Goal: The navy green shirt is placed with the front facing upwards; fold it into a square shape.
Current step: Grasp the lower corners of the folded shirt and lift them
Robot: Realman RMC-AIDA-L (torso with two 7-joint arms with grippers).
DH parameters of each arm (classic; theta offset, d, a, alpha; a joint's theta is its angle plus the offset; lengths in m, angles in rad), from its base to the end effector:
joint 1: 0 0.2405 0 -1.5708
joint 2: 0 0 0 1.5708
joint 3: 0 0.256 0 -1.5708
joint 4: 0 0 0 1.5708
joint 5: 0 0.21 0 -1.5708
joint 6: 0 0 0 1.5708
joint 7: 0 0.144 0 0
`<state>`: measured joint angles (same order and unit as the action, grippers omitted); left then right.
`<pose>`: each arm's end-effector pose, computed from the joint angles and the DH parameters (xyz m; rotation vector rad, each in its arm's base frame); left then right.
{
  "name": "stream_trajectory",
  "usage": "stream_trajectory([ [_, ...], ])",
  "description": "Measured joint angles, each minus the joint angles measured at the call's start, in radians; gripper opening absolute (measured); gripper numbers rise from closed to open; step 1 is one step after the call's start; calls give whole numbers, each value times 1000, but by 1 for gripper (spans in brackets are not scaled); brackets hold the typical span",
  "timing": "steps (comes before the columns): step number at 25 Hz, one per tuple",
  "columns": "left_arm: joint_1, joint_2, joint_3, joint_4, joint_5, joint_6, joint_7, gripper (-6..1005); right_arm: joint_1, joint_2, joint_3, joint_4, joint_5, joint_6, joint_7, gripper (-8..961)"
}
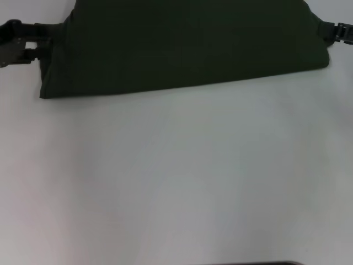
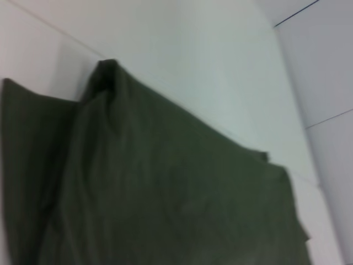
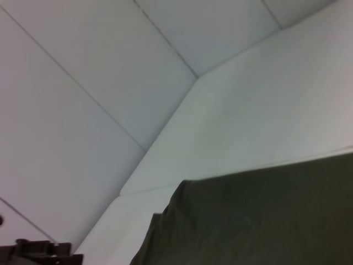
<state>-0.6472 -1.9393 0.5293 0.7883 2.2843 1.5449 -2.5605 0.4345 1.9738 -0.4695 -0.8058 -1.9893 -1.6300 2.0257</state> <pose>-0.2752 0.3796 0.0872 -2.0895 -1.8983 -0.5822 0.3081 0.3244 0.1002 -2.2520 1.3796 0.8777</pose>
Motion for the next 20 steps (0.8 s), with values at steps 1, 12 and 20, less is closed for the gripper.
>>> stream_trajectory([
  [1,9,-2,-1,-5,-26,3,6,579,-4,3,12,0,0,1,-16,886],
  [12,55,-54,-2,-16,-92,-48,24,580,-32,17,69,14,-3,53,-105,886],
  [20,64,-70,-3,-21,-91,-141,-15,580,-20,11,57,15,-6,102,-99,885],
])
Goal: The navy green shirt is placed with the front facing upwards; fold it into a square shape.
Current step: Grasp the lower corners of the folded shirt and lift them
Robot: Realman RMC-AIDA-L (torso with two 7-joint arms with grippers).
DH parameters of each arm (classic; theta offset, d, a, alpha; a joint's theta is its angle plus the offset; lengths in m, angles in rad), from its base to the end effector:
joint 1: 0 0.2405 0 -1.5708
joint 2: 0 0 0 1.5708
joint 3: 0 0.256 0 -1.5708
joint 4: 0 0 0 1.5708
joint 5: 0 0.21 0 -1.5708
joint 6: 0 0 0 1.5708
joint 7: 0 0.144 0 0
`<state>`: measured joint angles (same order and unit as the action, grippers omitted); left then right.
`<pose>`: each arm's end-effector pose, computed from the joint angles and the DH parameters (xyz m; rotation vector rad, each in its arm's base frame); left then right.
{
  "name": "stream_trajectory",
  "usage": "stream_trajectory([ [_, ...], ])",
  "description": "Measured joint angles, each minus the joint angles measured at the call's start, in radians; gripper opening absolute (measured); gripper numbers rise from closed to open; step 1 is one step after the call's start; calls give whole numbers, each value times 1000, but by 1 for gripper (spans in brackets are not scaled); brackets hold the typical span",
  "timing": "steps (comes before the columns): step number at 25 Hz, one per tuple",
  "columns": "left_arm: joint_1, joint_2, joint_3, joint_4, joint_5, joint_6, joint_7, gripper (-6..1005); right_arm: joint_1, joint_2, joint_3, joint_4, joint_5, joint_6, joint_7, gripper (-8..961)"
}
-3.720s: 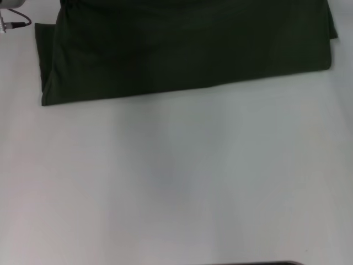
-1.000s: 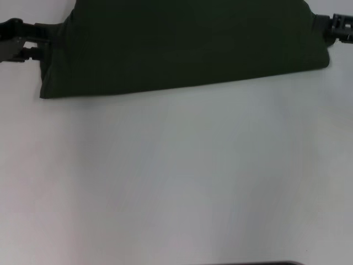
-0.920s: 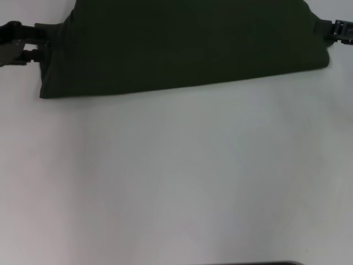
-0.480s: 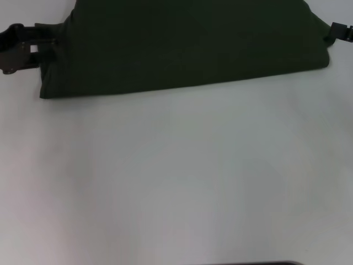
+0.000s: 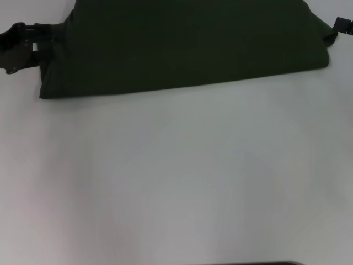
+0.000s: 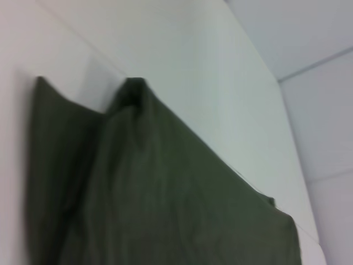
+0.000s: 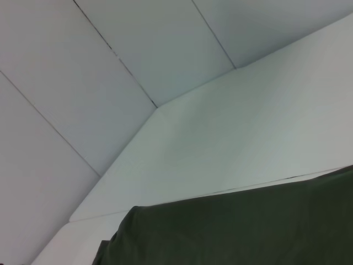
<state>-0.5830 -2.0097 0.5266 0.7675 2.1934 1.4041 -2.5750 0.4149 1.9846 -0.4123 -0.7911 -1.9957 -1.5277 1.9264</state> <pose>-0.2917 0.3737 0.0637 -1.9024 -1.9726 -0.7515 0.3292 0.3253 0.1054 -2.1286 1.3003 0.8440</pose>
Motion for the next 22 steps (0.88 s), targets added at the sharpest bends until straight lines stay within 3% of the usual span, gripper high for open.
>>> stream_trajectory([
  [9,56,1,11,-23,8,-88,-101,580,-2,-2,7,-6,3,-41,41,886],
  [16,78,12,13,-136,10,-158,-76,579,-5,-2,9,-7,3,-45,42,886],
  [22,88,12,13,-142,10,-179,-69,579,-8,2,9,-2,2,-39,42,886],
])
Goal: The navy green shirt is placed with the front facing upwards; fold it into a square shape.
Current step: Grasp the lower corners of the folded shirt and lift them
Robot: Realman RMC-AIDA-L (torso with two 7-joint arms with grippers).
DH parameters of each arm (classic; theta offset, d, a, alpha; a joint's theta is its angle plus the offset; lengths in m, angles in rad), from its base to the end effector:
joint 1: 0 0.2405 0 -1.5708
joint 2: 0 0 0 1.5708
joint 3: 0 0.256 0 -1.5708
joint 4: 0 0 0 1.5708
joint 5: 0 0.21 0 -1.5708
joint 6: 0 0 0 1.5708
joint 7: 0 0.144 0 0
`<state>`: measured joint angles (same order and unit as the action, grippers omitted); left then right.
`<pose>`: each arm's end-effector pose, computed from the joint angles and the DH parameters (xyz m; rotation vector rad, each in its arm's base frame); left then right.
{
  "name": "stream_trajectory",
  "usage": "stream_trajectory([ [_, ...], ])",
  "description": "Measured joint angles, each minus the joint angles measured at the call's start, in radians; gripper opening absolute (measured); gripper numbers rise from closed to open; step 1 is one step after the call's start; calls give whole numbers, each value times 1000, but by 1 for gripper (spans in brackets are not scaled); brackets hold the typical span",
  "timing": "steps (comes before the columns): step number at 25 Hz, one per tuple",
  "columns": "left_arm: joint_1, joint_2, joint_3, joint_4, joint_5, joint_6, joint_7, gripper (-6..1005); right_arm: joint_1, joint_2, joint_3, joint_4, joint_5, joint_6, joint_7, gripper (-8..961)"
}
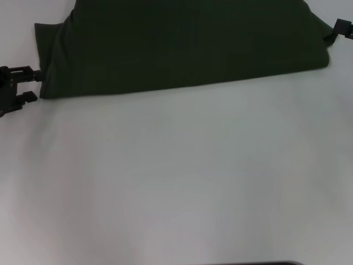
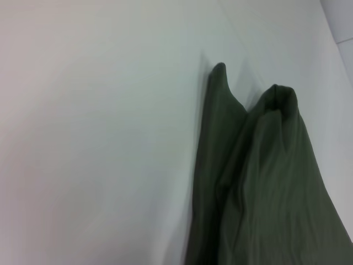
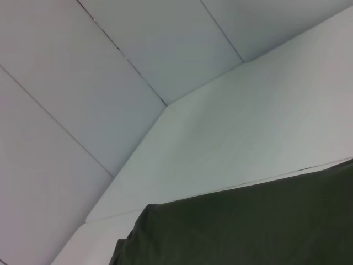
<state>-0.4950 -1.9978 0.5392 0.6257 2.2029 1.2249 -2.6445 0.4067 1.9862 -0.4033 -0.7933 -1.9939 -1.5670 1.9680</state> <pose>-0.3516 0.3470 0.0448 -1.5576 -2.1645 -0.7106 0.3279 0.3191 0.1048 -2.1296 1.3559 0.8828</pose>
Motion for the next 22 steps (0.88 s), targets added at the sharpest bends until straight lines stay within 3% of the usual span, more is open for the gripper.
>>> stream_trajectory([
  [14,-57,-10,23,-60,0,-93,54,579,3,2,-2,14,-2,25,-7,886],
  [22,-56,-9,40,-64,0,-130,55,580,0,-1,-1,14,0,26,-4,885],
])
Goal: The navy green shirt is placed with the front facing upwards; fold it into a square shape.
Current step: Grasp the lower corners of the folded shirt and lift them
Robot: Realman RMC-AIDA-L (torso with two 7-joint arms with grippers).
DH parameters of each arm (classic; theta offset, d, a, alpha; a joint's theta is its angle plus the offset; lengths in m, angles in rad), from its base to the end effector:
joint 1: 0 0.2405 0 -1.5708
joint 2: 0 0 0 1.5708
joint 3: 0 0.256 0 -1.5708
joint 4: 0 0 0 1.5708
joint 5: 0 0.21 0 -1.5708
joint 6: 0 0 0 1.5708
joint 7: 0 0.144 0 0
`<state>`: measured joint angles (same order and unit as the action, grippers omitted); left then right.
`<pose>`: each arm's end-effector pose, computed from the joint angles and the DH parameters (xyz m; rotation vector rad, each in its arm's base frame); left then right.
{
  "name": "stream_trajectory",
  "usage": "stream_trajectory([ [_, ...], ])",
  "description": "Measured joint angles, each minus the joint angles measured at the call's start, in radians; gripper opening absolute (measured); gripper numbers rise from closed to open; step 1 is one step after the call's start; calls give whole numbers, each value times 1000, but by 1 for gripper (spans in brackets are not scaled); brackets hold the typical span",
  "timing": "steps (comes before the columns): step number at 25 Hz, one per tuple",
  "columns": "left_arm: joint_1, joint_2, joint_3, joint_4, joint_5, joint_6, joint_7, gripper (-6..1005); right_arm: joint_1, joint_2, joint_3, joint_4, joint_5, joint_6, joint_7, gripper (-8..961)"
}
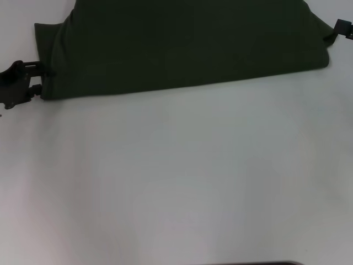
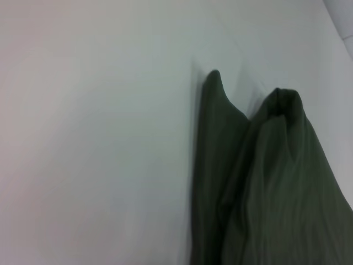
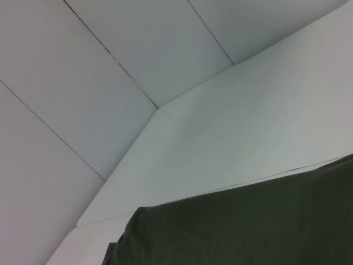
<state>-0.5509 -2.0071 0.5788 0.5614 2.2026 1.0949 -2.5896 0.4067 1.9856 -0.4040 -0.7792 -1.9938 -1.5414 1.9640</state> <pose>-0.3448 0.3666 0.0283 -1.5885 -2.0792 -0.6593 0.3314 0.3206 0.1033 -2.1067 1.3652 0.8767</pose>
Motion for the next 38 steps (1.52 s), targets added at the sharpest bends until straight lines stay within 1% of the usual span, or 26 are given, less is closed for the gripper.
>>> stream_trajectory([
  [2,0,2,6,0,0,-9,1,580,0,0,0,0,0,0,1,885],
  [5,-4,8,38,-2,0,-17,-6,575,2,1,1,0,0,0,2,885],
  [8,-12,8,59,-11,0,-24,-9,571,3,3,1,0,-1,0,1,885],
  [19,-30,9,87,-33,0,-19,-9,554,-1,2,1,1,-1,-4,2,885],
  [23,-35,25,136,-33,0,-11,-14,548,-1,3,1,1,-1,-5,2,885],
  [26,-39,33,150,-31,1,3,-21,489,-2,3,1,1,-1,-8,2,885],
  [30,-42,35,153,-26,2,27,-19,411,-2,4,0,2,-2,-9,3,886],
  [32,-42,37,151,-24,2,44,-15,372,-3,1,-4,6,-4,-6,3,886],
  [34,-43,43,150,-19,2,65,-15,333,-5,-8,-6,12,-14,2,8,886],
  [36,-43,50,150,-14,2,84,-18,185,-4,-23,-6,14,-48,16,39,886],
  [37,-43,53,149,-13,2,93,-20,111,-3,-35,-6,12,-78,28,69,886],
  [38,-43,57,149,-12,2,103,-22,89,0,-47,-8,10,-115,36,105,885],
])
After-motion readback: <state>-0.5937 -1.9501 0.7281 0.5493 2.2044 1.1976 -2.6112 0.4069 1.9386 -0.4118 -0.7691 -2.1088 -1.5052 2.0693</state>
